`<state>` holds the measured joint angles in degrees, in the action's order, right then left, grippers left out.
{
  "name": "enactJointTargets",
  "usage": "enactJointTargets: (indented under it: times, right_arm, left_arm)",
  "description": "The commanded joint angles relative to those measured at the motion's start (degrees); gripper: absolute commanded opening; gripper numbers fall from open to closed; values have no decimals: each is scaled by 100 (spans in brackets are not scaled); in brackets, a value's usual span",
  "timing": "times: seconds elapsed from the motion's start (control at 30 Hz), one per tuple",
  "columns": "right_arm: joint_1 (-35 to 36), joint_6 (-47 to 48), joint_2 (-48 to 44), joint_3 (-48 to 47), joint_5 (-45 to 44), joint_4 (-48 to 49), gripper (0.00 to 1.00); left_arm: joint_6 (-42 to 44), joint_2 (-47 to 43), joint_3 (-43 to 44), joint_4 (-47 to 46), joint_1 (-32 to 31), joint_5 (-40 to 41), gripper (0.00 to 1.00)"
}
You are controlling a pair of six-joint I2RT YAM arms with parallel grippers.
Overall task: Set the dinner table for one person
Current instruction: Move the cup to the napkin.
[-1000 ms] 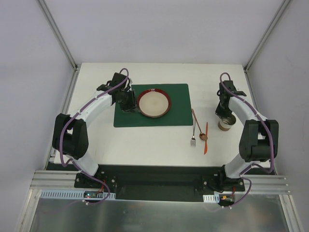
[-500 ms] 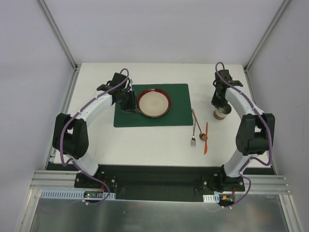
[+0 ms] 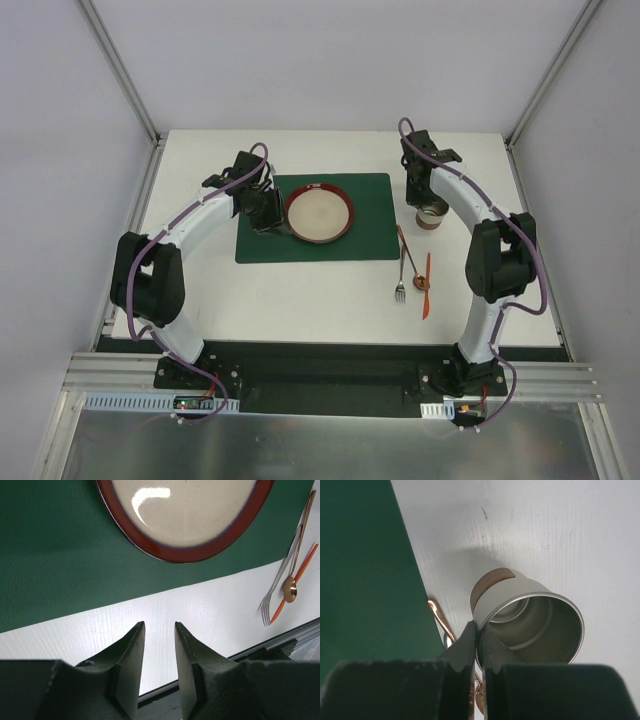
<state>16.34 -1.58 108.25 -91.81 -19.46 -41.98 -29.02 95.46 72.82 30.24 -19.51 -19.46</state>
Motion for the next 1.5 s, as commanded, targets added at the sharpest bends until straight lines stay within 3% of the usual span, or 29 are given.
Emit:
enactJointTargets:
  times: [0.0,0.73,1.47]
  right_arm:
    - [229,360,161,-495,-365,-214,0]
    - [537,1265,715,-988,135,584,1]
    - [1091,2417,1726,-2200,760,682,0]
  left_arm:
    - [106,-54,128,-18,-9,-66,30]
    - [98,421,294,-27,-9,-110,29]
    - [238,825,435,-18,8,-163,27]
